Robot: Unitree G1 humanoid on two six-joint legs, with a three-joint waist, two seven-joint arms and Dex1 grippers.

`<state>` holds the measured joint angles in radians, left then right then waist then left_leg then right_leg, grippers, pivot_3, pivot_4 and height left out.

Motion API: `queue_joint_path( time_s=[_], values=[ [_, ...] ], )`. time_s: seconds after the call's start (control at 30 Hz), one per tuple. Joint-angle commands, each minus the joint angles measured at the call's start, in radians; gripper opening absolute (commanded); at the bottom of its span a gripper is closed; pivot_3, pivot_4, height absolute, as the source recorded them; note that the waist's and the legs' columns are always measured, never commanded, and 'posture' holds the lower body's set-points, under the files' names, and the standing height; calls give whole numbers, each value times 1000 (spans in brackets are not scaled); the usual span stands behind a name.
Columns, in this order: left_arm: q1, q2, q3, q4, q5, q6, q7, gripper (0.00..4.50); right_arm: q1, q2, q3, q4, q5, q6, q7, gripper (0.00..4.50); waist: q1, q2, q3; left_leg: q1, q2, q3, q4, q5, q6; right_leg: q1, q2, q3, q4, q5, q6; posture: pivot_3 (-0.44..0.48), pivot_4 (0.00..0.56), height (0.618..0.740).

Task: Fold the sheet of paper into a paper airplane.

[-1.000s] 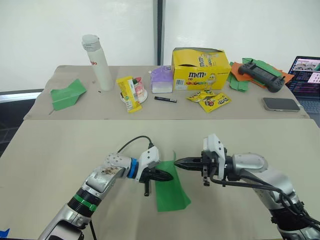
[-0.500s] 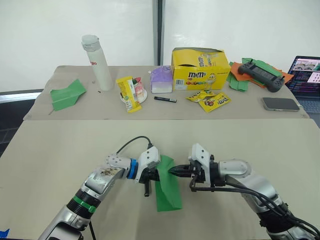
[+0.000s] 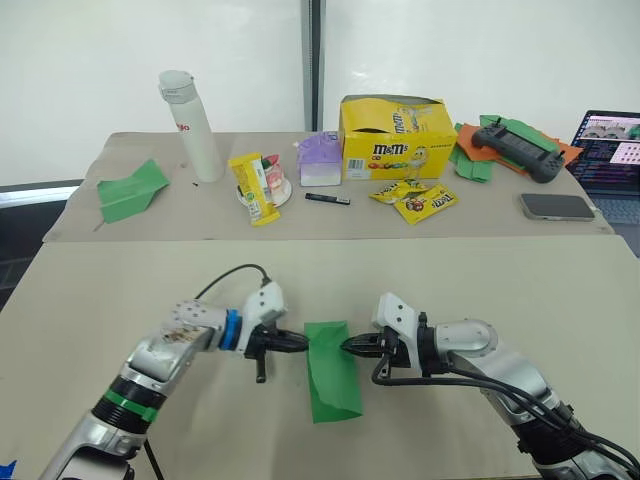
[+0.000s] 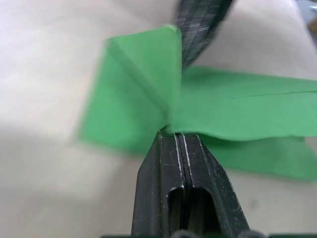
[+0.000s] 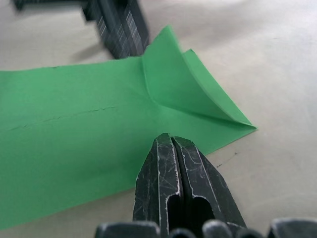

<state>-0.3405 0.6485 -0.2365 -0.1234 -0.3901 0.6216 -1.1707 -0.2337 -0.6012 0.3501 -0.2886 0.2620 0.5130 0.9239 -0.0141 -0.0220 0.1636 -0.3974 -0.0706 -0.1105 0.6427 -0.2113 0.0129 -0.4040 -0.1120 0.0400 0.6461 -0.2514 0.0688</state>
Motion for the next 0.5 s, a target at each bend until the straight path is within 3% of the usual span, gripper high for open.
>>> queue_joint_path(
  time_s=[0.03, 0.23, 0.5],
  values=[
    [-32, 11, 95, -72, -120, 62, -26, 0, -9, -2, 20, -2, -16, 17, 8, 10, 1, 0, 0, 0, 0, 0, 0, 0, 0, 0, 0, 0, 0, 0, 0, 0, 150, 740],
    [-21, 9, 135, -183, -309, 209, -50, 0, -15, 6, 27, 5, -31, 47, -10, 10, -1, 0, 0, 0, 0, 0, 0, 0, 0, 0, 0, 0, 0, 0, 0, 0, 150, 740],
    [-22, -38, -95, -80, -20, 6, 56, 0, -14, 7, 28, -9, -25, 66, -14, 10, 2, 0, 0, 1, 0, 1, 0, 0, 0, 1, 0, 1, 0, 0, -1, 0, 150, 740]
  ],
)
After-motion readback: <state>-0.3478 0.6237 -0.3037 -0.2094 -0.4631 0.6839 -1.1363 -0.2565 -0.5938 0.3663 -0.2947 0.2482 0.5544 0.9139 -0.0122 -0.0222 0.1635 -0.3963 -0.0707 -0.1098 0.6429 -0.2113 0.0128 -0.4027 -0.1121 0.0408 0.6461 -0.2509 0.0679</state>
